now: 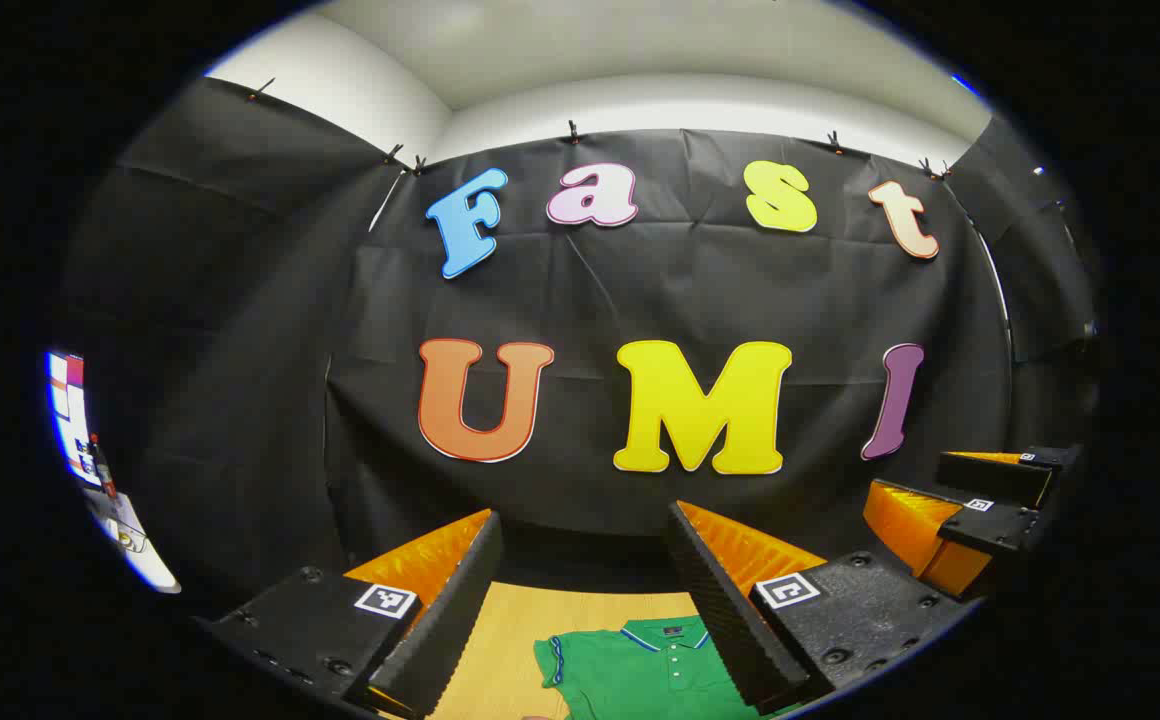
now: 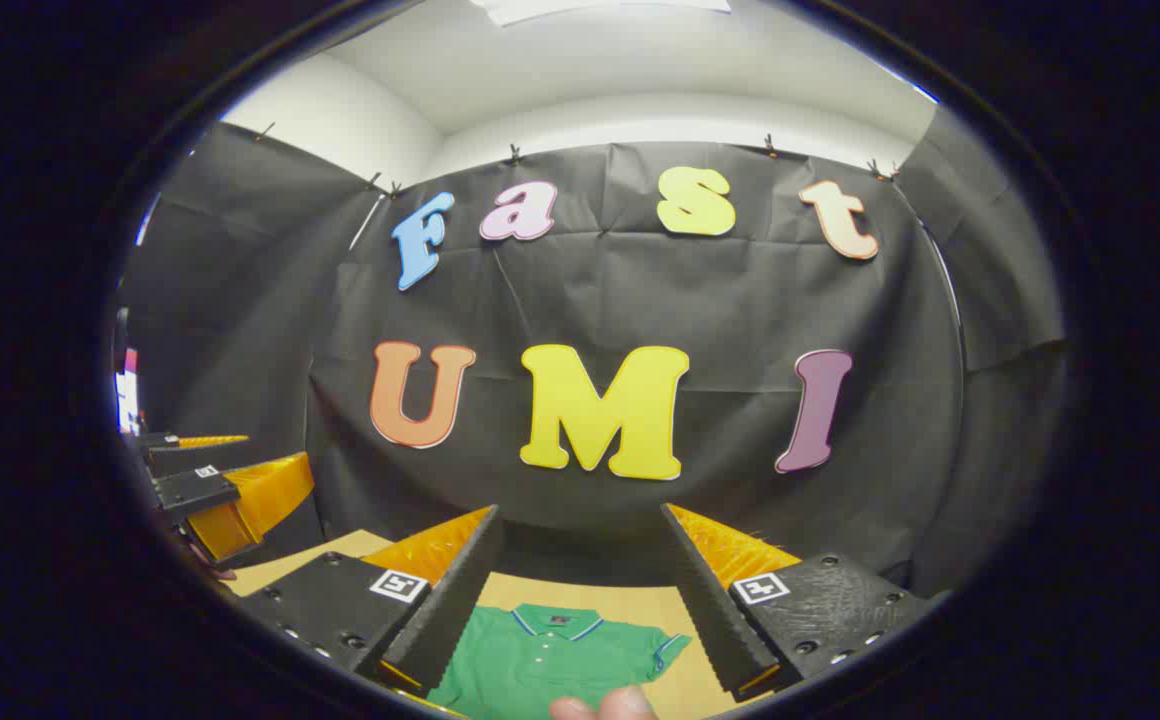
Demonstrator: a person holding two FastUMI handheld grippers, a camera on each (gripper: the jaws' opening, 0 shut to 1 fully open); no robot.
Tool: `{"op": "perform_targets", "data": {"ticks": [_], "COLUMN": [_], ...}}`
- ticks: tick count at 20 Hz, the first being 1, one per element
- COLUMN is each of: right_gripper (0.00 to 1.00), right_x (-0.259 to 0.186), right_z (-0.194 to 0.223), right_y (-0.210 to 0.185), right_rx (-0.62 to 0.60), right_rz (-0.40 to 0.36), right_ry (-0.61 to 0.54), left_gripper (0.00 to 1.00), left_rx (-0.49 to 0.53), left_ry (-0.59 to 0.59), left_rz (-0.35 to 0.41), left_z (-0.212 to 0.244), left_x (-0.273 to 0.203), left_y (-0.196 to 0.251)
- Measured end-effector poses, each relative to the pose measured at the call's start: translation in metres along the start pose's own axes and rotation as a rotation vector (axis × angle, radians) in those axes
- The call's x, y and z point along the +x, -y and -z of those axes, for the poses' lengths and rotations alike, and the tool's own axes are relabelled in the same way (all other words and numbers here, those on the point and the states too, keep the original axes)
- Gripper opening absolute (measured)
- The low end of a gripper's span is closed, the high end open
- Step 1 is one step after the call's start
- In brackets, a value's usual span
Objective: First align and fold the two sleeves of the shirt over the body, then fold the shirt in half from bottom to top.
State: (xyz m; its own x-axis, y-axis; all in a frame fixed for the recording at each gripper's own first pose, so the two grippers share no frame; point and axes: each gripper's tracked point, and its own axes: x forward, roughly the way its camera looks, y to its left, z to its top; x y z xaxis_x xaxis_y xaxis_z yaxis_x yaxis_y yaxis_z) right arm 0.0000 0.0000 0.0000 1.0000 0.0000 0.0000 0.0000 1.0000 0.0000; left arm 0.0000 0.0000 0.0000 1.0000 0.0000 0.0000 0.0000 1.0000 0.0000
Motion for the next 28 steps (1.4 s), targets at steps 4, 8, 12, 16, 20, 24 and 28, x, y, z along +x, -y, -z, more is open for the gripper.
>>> {"op": "perform_targets", "data": {"ticks": [4, 8, 12, 16, 20, 24, 28], "right_gripper": [0.96, 0.96, 0.96, 0.95, 0.95, 0.95, 0.94], "right_x": [0.005, 0.008, 0.006, 0.001, -0.001, -0.001, 0.003], "right_z": [-0.004, 0.001, 0.006, 0.006, 0.007, 0.013, 0.023], "right_y": [0.004, 0.011, 0.016, 0.02, 0.027, 0.045, 0.056], "right_rx": [0.03, 0.053, 0.07, 0.079, 0.067, 0.06, 0.067], "right_rz": [-0.014, -0.016, -0.018, 0.01, 0.025, 0.057, 0.06], "right_ry": [0.009, -0.009, -0.037, -0.038, -0.036, -0.052, -0.088], "left_gripper": [1.0, 1.0, 1.0, 1.0, 1.0, 1.0, 1.0], "left_rx": [0.01, 0.04, 0.052, 0.065, 0.073, 0.068, 0.056], "left_ry": [-0.015, -0.019, -0.012, -0.021, -0.022, -0.032, -0.071], "left_rz": [0.002, -0.001, 0.026, 0.052, 0.066, 0.075, 0.084], "left_z": [0.003, 0.002, -0.001, 0.002, 0.002, 0.006, 0.018], "left_x": [0.003, 0.005, 0.005, 0.004, 0.006, 0.012, 0.017], "left_y": [0.008, 0.015, 0.021, 0.024, 0.023, 0.028, 0.038]}}
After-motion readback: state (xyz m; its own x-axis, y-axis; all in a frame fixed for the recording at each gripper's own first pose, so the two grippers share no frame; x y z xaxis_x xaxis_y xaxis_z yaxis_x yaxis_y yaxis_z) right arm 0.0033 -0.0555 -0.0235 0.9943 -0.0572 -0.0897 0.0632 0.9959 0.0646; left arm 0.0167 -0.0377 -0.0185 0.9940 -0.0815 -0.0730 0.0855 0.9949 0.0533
